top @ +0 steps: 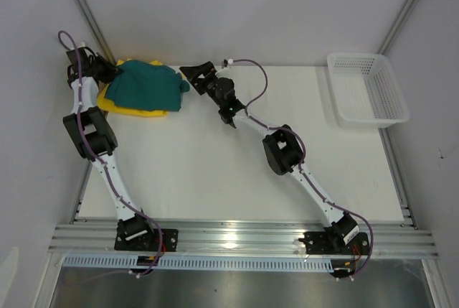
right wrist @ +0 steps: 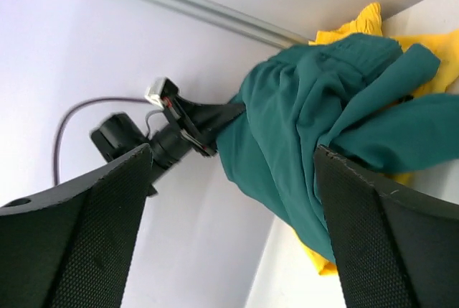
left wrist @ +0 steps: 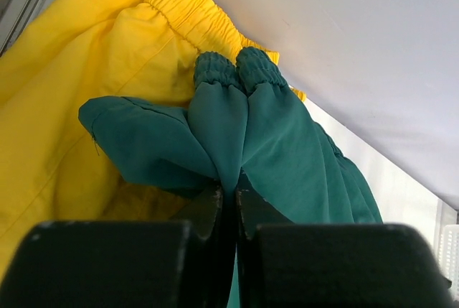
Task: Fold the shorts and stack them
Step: Neatly place the folded shorts to the corner
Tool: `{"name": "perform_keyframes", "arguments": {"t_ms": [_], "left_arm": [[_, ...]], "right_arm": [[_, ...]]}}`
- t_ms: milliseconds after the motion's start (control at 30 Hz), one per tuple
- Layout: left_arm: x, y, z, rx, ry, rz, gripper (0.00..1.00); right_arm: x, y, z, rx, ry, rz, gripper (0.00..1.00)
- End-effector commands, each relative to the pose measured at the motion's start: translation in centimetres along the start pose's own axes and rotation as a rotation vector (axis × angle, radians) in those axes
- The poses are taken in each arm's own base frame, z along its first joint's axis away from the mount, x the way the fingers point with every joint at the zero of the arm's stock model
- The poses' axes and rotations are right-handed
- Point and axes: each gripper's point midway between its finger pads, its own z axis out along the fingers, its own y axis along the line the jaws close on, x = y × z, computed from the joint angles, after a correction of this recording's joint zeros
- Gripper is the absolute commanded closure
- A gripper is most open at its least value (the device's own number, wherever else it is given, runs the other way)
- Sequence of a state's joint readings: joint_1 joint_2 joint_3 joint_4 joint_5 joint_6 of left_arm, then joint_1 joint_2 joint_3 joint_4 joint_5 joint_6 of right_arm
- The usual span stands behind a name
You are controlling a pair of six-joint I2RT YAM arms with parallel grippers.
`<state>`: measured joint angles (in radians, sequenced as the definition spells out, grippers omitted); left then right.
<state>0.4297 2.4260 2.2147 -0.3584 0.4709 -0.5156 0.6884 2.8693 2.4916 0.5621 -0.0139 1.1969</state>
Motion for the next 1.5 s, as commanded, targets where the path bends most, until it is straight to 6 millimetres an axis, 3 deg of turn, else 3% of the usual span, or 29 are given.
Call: {"name": "perform_keyframes", "arguments": {"t_ms": [0, 100, 300, 467, 567, 1033, 1133, 1267, 1467], "left_arm": [[-5.6, -0.1, -3.6, -0.019, -0.151, -0.026, 0.88], [-5.4, -0.5, -3.7, 0.006, -0.138, -0.031, 0.82], [-4.7, -0.8, -3.3, 0.009, -0.121, -0.031, 0.82], [-4.4, -1.2, -3.2, 0.005, -0.116, -0.023, 0.82], [-4.5, -1.4, -3.2, 0.012, -0.115, -0.022, 0.82], [-3.6, -2.3, -3.8, 0.022, -0.076, -0.025, 0.83], [-3.3, -2.6, -3.7, 0.034, -0.068, -0.024, 0.83], [-3.1, -3.0, -3.6, 0.050, -0.060, -0.023, 0.83], [-2.3, -3.9, -3.2, 0.079, -0.034, -0.016, 0.85]], "right_arm": [[-0.6, -3.0, -0.1, 0.014, -0.024, 0.071, 0.05], [0.0, -3.6, -0.3, 0.028, -0.007, 0.072, 0.00], [0.9, -3.2, -0.2, 0.043, 0.054, -0.128, 0.01], [1.6, -5.0, -0.7, 0.018, 0.086, -0.136, 0.13], [2.2, -5.1, -0.8, 0.001, 0.093, -0.103, 0.14], [5.9, -3.9, -0.5, -0.035, 0.063, -0.110, 0.14], [6.3, -2.9, -0.3, -0.045, 0.060, -0.130, 0.16], [6.2, -3.1, -0.3, -0.035, 0.044, -0.139, 0.17], [6.3, -3.5, -0.2, -0.022, 0.011, -0.157, 0.32]]}}
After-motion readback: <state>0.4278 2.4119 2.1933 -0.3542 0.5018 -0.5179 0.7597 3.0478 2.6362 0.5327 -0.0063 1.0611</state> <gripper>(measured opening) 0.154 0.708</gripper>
